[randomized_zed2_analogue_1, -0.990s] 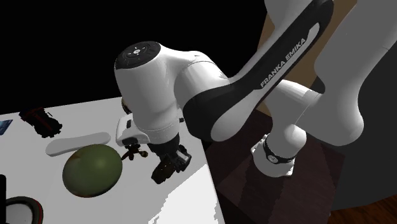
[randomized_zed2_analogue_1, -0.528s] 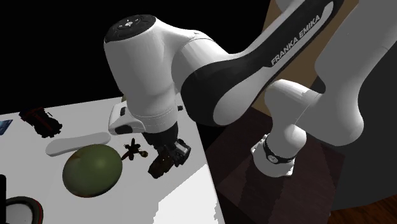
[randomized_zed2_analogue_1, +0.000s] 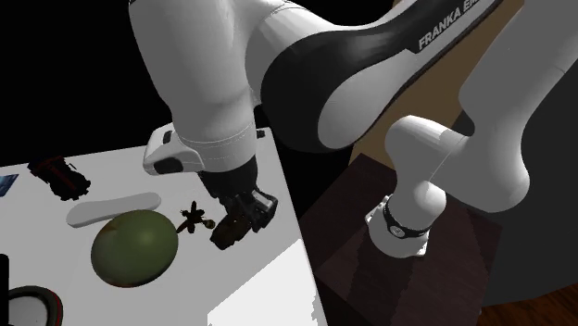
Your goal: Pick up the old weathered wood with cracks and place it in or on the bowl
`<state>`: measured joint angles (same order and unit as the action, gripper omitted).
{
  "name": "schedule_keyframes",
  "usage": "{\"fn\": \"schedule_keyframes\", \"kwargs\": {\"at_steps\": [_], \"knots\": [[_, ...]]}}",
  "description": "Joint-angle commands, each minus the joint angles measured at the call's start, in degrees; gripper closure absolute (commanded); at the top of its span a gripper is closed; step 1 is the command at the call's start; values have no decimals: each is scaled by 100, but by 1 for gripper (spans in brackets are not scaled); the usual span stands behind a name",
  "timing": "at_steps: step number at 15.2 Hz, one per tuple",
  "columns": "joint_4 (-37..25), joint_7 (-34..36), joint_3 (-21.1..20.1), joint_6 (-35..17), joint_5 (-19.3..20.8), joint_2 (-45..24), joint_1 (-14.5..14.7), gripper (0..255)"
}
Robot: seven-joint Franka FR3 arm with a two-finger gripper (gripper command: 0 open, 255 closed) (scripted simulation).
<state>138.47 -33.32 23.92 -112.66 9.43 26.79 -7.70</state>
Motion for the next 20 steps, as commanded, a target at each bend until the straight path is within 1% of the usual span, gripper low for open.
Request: {"fn": "schedule_keyframes", "kwargs": {"at_steps": [1, 7, 12, 16, 20], "knots": [[-94, 5, -21, 128, -6, 31, 2, 255], [-526, -901, 677, 162, 149, -303, -249, 255], [-1052, -1718, 1302, 173, 104, -778, -360, 255], [-1579, -2447, 1830, 186, -111, -1312, -407, 255], [-2209, -3284, 2369, 232, -557, -2029, -469, 255]]}}
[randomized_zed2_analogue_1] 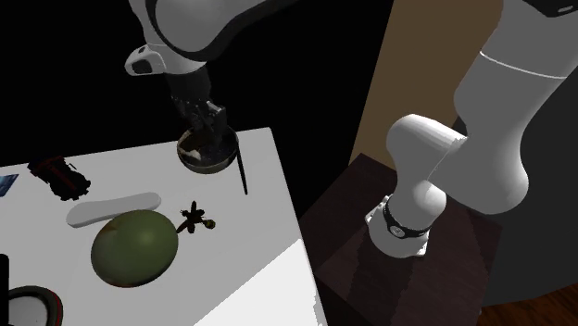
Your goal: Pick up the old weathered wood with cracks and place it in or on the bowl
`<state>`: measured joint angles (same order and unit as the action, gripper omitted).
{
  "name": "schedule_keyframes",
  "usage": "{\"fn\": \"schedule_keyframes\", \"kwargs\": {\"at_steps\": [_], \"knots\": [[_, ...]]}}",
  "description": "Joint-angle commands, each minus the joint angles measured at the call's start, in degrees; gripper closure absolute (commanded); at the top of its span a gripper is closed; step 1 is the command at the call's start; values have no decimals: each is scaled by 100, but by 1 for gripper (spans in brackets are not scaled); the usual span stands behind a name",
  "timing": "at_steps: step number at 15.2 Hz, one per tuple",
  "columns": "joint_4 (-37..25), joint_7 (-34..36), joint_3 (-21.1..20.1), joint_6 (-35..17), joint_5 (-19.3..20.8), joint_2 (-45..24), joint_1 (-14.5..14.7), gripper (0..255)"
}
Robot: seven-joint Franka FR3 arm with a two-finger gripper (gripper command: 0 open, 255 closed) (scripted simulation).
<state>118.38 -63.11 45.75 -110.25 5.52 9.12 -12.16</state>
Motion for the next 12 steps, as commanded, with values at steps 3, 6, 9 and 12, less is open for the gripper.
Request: {"fn": "schedule_keyframes", "kwargs": {"at_steps": [3, 6, 9, 12], "knots": [[-752, -1021, 534, 84, -694, -952, -174, 255], [-1130, -1557, 673, 130, -1162, -1524, -423, 255], [-959, -1609, 654, -85, -1232, -1599, -448, 255], [-800, -1672, 639, -296, -1320, -1690, -472, 255]]}}
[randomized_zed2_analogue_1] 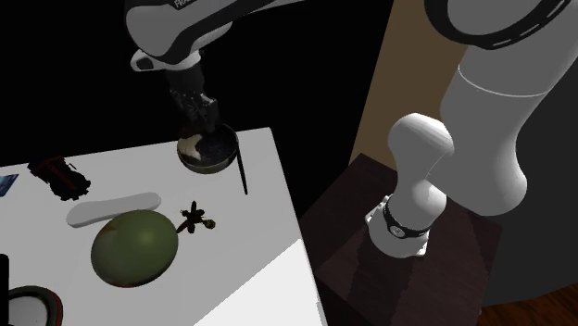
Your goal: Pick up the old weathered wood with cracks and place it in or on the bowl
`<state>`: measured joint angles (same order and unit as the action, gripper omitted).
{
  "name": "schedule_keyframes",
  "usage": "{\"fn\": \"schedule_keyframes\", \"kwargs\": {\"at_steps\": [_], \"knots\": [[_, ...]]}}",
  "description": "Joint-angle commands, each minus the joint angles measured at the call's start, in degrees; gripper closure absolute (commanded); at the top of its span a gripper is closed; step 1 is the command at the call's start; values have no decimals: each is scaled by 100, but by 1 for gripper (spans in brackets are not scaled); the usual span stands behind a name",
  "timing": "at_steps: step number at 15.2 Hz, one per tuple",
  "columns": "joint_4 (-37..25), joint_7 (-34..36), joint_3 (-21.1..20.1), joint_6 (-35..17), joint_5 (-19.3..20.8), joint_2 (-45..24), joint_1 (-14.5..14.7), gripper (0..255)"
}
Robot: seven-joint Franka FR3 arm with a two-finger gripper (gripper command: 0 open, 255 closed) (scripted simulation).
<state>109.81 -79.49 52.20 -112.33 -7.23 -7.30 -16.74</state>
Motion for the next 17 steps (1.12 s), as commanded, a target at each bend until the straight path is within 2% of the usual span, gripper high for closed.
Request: {"fn": "schedule_keyframes", "kwargs": {"at_steps": [1, 7, 15, 16, 17], "knots": [[107, -57, -12, -157, -77, -81, -23, 255], [400, -235, -74, -598, -328, -336, -100, 255], [400, -234, -75, -598, -328, -336, -101, 255], [400, -234, -75, -598, -328, -336, -101, 0], [400, -234, -75, -598, -328, -336, -101, 0]]}}
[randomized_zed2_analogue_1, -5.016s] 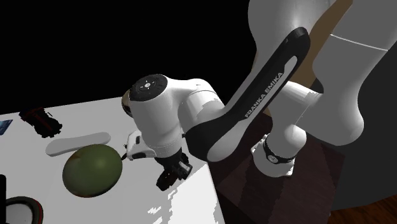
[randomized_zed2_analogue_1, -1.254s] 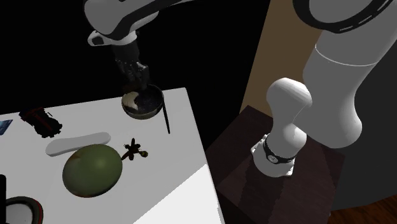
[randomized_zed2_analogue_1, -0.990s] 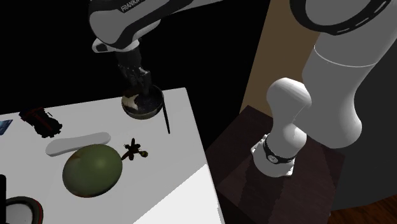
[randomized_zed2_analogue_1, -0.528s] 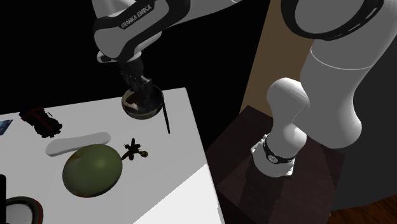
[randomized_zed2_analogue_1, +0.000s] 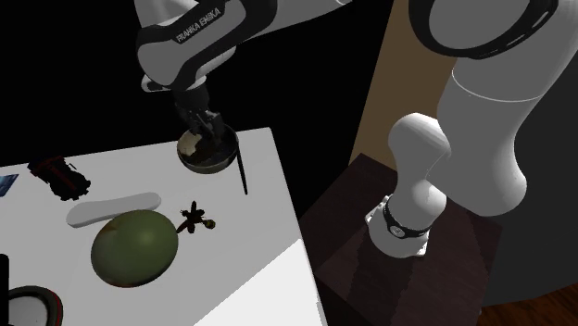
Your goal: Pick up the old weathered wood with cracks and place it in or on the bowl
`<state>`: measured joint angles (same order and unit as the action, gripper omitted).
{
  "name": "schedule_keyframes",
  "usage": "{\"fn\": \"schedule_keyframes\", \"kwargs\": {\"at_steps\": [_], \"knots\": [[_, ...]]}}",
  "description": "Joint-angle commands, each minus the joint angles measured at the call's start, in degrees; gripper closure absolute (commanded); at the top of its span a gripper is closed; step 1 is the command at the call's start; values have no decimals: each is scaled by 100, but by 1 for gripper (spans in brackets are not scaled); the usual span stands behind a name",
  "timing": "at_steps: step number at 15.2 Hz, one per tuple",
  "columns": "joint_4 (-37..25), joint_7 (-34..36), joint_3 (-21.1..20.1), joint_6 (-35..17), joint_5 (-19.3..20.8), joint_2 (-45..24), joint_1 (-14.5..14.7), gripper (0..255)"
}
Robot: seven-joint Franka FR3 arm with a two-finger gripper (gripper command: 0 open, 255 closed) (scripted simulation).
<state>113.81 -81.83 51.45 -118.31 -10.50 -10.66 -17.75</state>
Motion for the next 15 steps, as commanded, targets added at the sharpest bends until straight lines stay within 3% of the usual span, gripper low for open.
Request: {"fn": "schedule_keyframes", "kwargs": {"at_steps": [1, 4, 8, 15], "knots": [[0, 0, 0, 0, 0, 0, 0, 0], [0, 0, 0, 0, 0, 0, 0, 0], [-480, 211, 85, 659, 307, 308, 87, 0], [-480, 211, 82, 659, 307, 308, 84, 0]]}}
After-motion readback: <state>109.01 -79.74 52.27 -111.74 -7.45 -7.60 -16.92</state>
